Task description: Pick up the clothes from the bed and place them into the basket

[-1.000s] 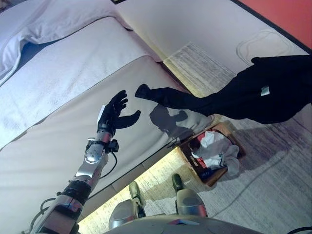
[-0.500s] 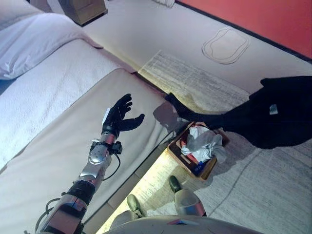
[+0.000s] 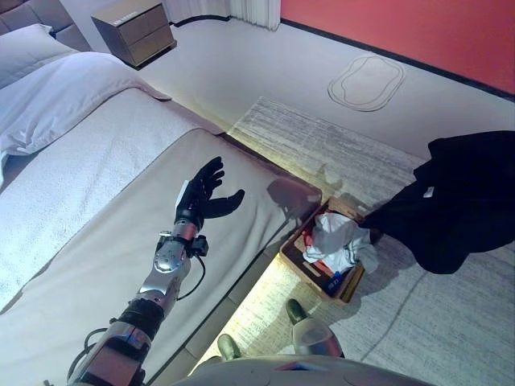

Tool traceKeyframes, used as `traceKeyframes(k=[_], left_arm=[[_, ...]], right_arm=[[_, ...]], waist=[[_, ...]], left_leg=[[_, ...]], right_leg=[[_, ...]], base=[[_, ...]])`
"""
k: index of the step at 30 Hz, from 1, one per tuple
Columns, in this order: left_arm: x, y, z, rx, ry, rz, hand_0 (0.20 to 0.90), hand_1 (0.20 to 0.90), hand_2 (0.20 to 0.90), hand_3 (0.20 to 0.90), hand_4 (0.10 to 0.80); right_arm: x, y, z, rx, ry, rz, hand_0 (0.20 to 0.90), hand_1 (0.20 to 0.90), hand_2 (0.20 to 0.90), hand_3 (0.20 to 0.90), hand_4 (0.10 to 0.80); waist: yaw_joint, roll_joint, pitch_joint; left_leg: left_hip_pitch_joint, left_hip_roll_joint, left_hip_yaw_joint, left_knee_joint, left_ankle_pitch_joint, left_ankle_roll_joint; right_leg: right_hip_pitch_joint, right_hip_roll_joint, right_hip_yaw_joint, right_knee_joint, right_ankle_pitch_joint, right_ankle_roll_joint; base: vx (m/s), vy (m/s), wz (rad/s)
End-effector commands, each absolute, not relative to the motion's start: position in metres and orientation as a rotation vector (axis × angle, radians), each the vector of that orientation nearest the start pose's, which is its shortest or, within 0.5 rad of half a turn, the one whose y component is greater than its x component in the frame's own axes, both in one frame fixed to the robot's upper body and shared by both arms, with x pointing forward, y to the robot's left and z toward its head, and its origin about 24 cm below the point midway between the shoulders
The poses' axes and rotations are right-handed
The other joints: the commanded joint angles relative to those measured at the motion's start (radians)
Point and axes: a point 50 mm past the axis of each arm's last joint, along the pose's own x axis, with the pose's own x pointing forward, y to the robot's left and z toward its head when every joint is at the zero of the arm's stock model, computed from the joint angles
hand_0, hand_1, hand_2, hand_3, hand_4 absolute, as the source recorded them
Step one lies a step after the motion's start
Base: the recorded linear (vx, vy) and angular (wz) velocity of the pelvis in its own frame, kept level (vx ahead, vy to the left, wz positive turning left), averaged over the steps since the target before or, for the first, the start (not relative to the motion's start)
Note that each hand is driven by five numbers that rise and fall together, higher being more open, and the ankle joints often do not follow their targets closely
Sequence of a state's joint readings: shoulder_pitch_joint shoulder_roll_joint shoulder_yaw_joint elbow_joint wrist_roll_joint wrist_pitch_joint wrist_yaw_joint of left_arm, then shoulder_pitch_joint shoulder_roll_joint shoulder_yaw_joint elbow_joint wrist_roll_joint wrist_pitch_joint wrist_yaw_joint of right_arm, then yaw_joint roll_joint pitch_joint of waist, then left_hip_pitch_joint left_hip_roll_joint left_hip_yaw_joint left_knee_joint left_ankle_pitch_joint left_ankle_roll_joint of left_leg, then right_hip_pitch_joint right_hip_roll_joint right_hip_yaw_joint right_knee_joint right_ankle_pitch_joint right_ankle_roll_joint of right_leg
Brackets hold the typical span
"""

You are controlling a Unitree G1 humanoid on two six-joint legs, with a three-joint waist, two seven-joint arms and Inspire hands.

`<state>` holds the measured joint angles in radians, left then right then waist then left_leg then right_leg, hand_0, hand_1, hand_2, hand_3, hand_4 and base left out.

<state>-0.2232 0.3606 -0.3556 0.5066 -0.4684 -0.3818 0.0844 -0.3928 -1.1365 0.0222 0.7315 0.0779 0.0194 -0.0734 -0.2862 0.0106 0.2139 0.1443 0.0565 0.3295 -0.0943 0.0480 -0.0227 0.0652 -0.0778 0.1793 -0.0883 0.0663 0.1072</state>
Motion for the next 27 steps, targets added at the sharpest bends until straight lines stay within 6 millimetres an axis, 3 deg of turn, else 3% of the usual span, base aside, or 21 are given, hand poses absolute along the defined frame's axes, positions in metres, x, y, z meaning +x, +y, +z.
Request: traceKeyframes(k=[1,10,15,21,27], left_arm=[[0.285,0.179,0.024,0.032,-0.103,-0.093,0.9,0.9,0.9,0.9,0.8],[0.285,0.177,0.023,0.028,-0.098,-0.107,0.9,0.9,0.9,0.9,0.8],[0.286,0.175,0.022,0.022,-0.103,-0.104,0.9,0.9,0.9,0.9,0.8],[0.289,0.173,0.024,0.02,-0.103,-0.1,0.9,0.9,0.9,0.9,0.8],[0.293,0.17,0.027,0.019,-0.114,-0.093,0.9,0.9,0.9,0.9,0.8]], right_arm=[[0.278,-0.423,0.226,-0.977,0.007,-0.594,0.3,0.3,0.3,0.2,0.1],[0.299,-0.402,0.218,-0.937,-0.017,-0.513,0.3,0.3,0.3,0.2,0.1],[0.307,-0.39,0.201,-0.905,0.01,-0.468,0.3,0.3,0.3,0.2,0.1],[0.315,-0.379,0.173,-0.851,0.08,-0.414,0.3,0.3,0.3,0.2,0.1],[0.318,-0.367,0.128,-0.792,0.203,-0.36,0.3,0.3,0.3,0.2,0.1]], waist=[[0.058,-0.066,-0.164],[0.082,-0.066,-0.156],[0.089,-0.065,-0.15],[0.097,-0.063,-0.141],[0.106,-0.057,-0.13]], left_leg=[[0.038,0.011,-0.041,0.034,-0.174,0.009],[0.035,0.013,-0.061,0.029,-0.167,0.005],[0.028,0.014,-0.072,0.028,-0.163,0.003],[0.028,0.015,-0.078,0.032,-0.162,0.004],[0.028,0.015,-0.084,0.036,-0.165,0.006]], right_leg=[[-0.071,0.053,-0.014,0.057,-0.02,-0.008],[-0.063,0.049,-0.038,0.052,-0.022,-0.011],[-0.066,0.047,-0.049,0.056,-0.026,-0.012],[-0.063,0.043,-0.057,0.058,-0.029,-0.014],[-0.062,0.039,-0.06,0.059,-0.029,-0.014]], base=[[0.0,0.0,0.0],[-0.016,-0.02,0.08],[-0.022,-0.006,0.09],[-0.001,0.001,0.04],[0.0,0.0,0.0]])
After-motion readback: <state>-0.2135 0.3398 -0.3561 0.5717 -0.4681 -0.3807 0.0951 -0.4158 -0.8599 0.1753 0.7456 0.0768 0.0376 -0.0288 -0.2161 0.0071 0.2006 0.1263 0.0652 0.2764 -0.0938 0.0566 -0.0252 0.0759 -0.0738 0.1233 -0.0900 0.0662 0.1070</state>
